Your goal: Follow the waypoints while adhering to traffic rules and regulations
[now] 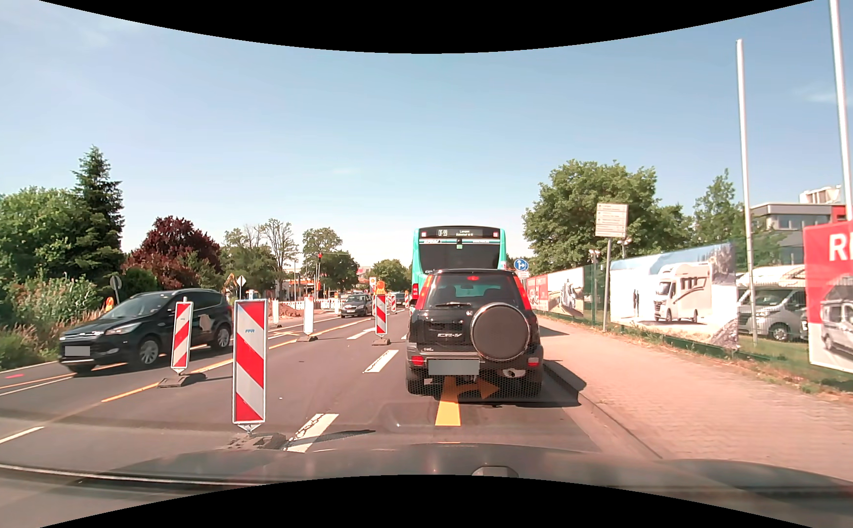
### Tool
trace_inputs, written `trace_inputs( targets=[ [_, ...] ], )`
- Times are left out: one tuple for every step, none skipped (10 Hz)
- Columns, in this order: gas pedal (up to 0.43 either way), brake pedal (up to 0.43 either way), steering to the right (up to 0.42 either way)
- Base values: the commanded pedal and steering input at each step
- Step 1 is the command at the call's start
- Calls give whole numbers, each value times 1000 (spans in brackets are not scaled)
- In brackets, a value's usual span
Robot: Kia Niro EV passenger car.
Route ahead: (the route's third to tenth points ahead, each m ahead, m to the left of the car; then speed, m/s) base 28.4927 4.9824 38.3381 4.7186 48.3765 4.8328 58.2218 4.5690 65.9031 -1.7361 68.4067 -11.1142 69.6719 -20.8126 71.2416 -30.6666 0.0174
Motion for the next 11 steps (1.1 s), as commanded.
trace_inputs(
  targets=[
    [0,207,-6],
    [0,207,-6],
    [0,207,-6],
    [0,207,-6],
    [0,207,-6],
    [0,207,-6],
    [0,207,-6],
    [0,207,-6],
    [0,207,-6],
    [0,207,-6],
    [0,207,-6]
  ],
)
